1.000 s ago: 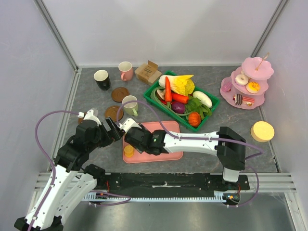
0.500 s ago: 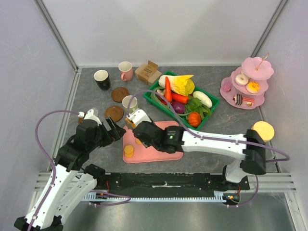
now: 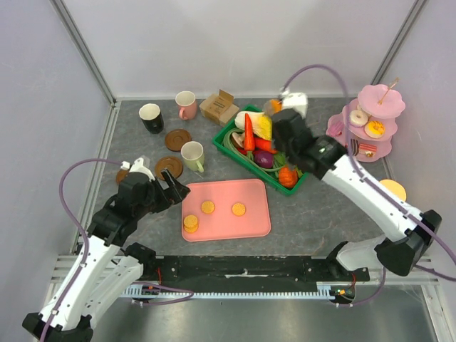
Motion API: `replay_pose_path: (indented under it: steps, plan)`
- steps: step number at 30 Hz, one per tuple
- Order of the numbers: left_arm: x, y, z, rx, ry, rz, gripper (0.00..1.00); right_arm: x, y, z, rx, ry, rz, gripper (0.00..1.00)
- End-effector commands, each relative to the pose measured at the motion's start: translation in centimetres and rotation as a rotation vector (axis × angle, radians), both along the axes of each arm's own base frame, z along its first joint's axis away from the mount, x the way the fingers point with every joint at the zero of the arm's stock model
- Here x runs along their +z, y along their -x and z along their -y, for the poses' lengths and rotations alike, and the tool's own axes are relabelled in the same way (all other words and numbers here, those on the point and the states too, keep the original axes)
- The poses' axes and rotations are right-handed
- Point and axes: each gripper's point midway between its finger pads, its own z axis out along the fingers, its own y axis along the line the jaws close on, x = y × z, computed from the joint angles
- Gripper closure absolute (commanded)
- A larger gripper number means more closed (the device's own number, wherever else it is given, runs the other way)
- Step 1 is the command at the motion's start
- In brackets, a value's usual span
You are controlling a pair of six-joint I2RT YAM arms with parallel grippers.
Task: Serve the afternoon tea
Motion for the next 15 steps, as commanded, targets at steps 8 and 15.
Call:
replay_pose_path:
  steps: [8,15]
  plan:
    - [-0.1,-2.0,2.1,-0.075,0.026,0.032,0.04,5.3,0.1,24.4,-0.779,-0.046,0.123,0.52]
    - [-0.5,-2.2,3.1,-0.126,0.036,0.014,0.04,2.1,4.7,31.7,-1.032,0.011,0.046,0.52]
